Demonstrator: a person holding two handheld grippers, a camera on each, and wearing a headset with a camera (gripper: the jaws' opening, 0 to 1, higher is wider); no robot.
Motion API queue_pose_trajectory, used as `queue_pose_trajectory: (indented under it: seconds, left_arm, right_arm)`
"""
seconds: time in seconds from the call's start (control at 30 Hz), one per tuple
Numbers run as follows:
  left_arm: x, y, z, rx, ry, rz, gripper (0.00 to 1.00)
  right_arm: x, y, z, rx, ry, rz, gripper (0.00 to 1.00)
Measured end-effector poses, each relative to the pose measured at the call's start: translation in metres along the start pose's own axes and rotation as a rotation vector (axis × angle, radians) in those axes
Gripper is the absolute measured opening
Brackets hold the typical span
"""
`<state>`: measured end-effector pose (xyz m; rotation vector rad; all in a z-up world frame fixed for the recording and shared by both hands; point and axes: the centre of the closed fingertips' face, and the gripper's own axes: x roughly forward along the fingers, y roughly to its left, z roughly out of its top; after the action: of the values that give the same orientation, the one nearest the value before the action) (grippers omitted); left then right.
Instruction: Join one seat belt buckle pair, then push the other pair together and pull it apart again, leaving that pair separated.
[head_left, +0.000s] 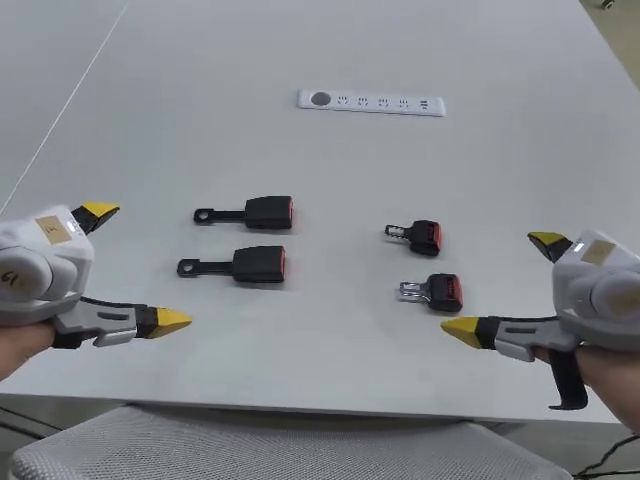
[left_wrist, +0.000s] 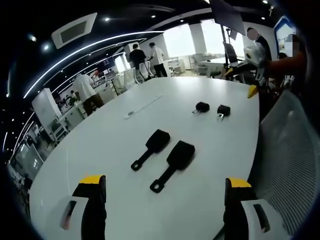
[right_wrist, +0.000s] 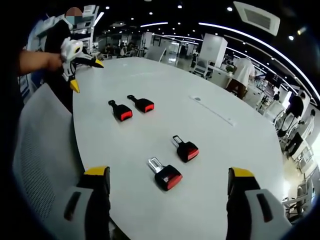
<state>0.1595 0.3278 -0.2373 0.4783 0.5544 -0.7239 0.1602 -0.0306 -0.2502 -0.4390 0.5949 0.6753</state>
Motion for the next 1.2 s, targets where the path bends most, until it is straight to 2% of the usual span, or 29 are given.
queue_pose_trajectory:
  seconds: [0.27, 0.47, 0.67, 0.8, 0.9, 1.2]
  left_arm:
    - [-0.0001, -0.0006, -0.0006, -0.004, 0.001, 0.006, 1.0]
    - [0.0003, -0.0039, 0.0003, -0.004, 0.003, -0.008, 1.0]
    - [0.0014, -0.0057, -0.0009, 0.0, 0.011, -0.017, 0.99]
    - [0.0024, -0.005, 0.0001, 0.014, 0.004, -0.014, 0.99]
    - [0.0031, -0.0047, 0.0003, 0.008, 0.004, -0.014, 1.0]
    - [0.0023, -0.0055, -0.0012, 0.017, 0.011, -0.019, 1.0]
  right_arm:
    - [-0.0008, -0.0001, -0.0004, -0.025, 0.001, 0.004, 0.97]
    - [0.0001, 0.0027, -0.0046, -0.026, 0.028, 0.027, 0.89]
    - [0.0001, 0.0023, -0.006, -0.02, 0.038, 0.027, 0.89]
    - [0.0002, 0.003, -0.0072, -0.057, 0.054, 0.032, 0.87]
    - [0.0005, 0.0039, -0.0067, -0.057, 0.057, 0.035, 0.87]
    - [0.003, -0.0004, -0.0028, -0.059, 0.049, 0.029, 0.88]
